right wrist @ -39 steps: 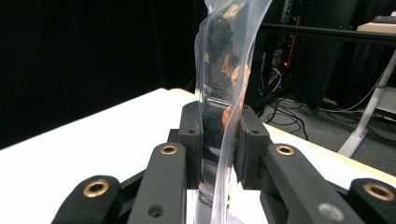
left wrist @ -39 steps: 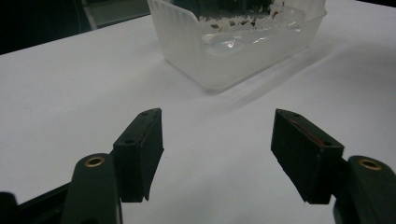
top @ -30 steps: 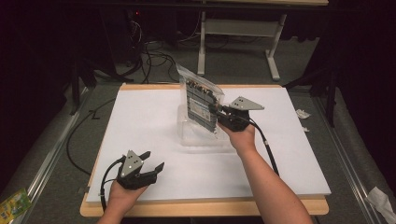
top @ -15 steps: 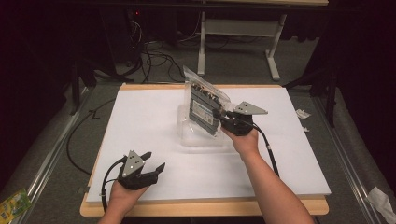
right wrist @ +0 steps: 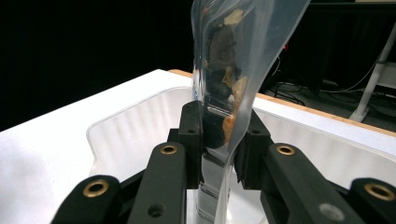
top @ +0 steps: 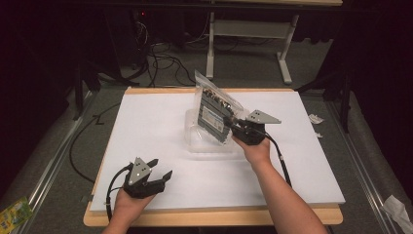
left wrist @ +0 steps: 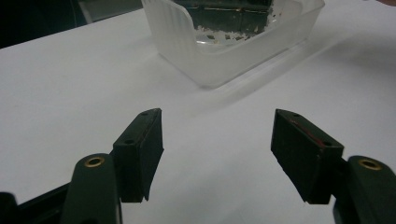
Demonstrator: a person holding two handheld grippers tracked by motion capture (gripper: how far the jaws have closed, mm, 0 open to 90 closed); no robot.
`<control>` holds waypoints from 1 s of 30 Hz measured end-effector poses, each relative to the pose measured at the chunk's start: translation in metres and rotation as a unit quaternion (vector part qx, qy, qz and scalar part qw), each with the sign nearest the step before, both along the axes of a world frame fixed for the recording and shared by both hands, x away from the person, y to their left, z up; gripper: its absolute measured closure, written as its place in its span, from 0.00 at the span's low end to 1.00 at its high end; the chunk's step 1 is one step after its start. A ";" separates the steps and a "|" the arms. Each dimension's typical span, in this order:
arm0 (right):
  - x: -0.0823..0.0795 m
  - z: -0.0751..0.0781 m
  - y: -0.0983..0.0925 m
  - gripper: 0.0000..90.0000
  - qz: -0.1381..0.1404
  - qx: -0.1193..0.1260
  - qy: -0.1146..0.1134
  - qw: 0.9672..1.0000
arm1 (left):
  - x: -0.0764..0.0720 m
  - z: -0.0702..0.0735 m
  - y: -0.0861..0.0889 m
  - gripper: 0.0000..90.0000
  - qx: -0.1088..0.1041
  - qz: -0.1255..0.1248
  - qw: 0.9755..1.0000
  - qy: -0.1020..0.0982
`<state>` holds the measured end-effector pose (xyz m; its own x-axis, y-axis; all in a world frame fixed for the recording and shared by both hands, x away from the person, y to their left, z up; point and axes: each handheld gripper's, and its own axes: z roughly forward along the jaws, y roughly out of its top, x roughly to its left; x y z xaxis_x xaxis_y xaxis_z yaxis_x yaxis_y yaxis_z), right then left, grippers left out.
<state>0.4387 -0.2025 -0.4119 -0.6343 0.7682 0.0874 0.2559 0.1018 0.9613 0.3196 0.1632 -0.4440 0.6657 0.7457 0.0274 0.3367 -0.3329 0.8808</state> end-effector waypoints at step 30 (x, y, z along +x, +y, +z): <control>0.006 0.017 -0.004 0.45 -0.029 -0.032 0.024 0.999 | 0.001 0.000 -0.003 0.38 -0.011 0.000 1.000 -0.001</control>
<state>0.4446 -0.2066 -0.3947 -0.5841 0.8089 0.0670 0.3090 0.1453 0.9399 0.3204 0.1606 -0.4437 0.6660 0.7459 0.0122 0.3350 -0.3137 0.8884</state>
